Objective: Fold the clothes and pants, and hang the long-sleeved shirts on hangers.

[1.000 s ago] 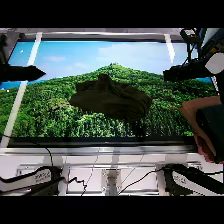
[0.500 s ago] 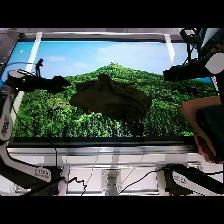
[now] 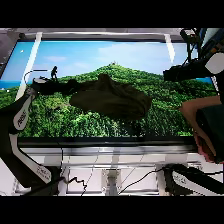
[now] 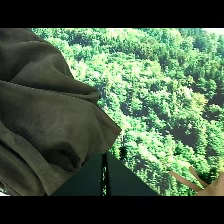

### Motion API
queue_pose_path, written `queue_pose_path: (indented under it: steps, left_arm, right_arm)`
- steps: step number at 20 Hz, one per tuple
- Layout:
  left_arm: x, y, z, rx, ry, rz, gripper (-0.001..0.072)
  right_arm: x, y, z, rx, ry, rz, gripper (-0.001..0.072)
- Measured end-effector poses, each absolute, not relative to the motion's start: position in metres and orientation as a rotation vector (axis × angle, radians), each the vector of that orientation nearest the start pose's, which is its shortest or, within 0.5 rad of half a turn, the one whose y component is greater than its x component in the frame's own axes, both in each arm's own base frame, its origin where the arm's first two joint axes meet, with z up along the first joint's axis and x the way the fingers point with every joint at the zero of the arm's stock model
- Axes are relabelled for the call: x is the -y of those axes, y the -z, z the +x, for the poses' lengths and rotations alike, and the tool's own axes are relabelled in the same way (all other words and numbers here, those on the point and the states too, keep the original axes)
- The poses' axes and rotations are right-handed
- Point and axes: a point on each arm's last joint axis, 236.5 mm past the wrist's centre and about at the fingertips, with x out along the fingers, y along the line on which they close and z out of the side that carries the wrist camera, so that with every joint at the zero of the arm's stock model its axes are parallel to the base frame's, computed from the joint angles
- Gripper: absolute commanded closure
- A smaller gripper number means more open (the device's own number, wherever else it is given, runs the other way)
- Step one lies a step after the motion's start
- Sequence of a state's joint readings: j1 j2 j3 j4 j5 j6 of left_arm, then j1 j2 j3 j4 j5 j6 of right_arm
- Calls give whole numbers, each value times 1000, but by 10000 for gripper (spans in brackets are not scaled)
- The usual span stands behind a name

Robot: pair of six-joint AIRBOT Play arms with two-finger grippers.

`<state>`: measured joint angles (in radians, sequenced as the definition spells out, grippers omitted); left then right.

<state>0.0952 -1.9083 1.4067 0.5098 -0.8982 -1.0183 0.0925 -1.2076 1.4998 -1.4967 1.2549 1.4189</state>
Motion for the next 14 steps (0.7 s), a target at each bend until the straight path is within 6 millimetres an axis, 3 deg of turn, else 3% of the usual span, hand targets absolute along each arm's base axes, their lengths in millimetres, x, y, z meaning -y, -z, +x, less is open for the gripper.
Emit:
queue_pose_path:
  steps: [2, 4, 7, 9, 11, 14]
  left_arm:
    - [118, 92, 541, -1033, 433, -645, 464]
    - [125, 90, 547, -1002, 422, -616, 651]
    - [129, 77, 556, -946, 423, -567, 670]
    - [126, 55, 562, -890, 427, -533, 670]
    - [123, 25, 567, -824, 434, -497, 671]
    - [121, -39, 566, -702, 460, -412, 671]
  right_arm:
    - [-55, -160, 416, -952, -212, -129, 697]
    - [-55, -160, 416, -952, -212, -129, 697]
    - [-55, -160, 416, -952, -212, -129, 697]
    - [-55, -160, 416, -952, -212, -129, 697]
    - [-55, -160, 416, -952, -212, -129, 697]
    - [-57, -159, 414, -961, -212, -107, 696]
